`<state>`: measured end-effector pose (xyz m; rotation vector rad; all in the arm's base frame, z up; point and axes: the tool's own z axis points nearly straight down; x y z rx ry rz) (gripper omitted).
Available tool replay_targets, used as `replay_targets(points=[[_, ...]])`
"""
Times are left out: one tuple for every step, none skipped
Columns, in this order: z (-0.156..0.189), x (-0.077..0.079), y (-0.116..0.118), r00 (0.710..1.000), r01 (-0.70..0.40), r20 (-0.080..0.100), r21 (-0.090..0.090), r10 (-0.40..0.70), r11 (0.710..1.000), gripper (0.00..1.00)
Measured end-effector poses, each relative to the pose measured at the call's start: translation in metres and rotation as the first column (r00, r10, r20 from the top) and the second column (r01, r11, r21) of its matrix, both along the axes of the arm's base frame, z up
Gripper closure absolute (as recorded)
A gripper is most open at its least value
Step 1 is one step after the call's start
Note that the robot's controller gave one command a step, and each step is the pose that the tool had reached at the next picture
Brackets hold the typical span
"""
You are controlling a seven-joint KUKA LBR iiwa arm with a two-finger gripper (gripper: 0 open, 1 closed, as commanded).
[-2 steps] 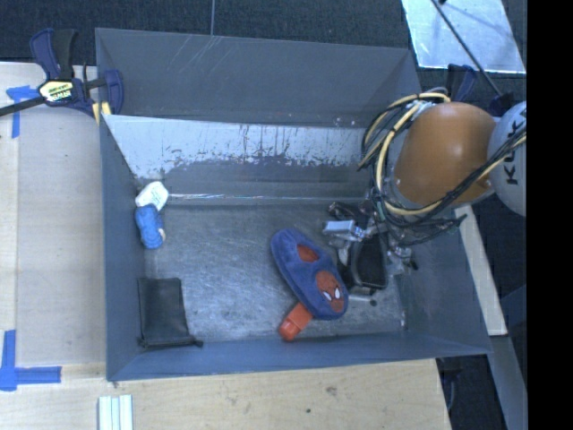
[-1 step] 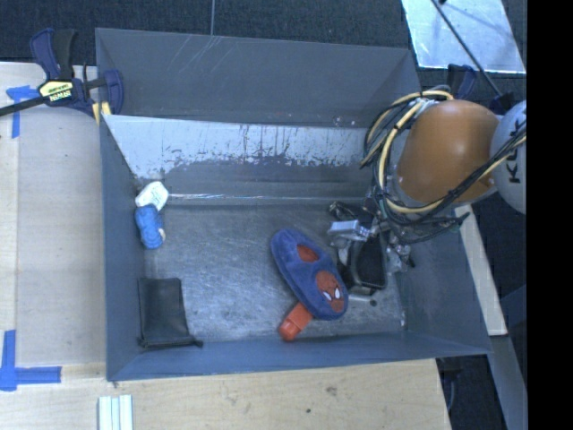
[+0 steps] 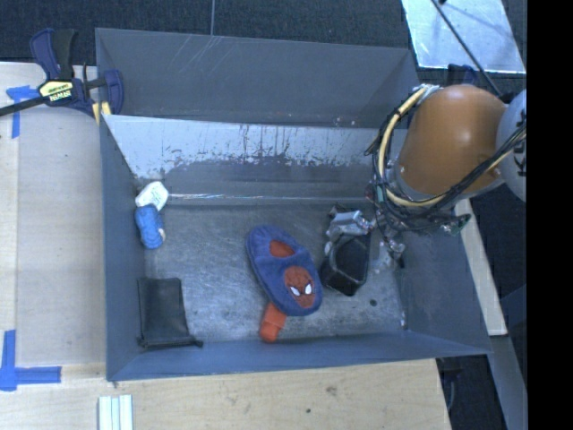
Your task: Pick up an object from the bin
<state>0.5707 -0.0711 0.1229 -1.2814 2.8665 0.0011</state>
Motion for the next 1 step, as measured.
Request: replay_targets(points=[[0.1283, -0.0440, 0.0343, 1.000, -0.030, 0.003, -0.001, 0.030, 1.000, 1.00]])
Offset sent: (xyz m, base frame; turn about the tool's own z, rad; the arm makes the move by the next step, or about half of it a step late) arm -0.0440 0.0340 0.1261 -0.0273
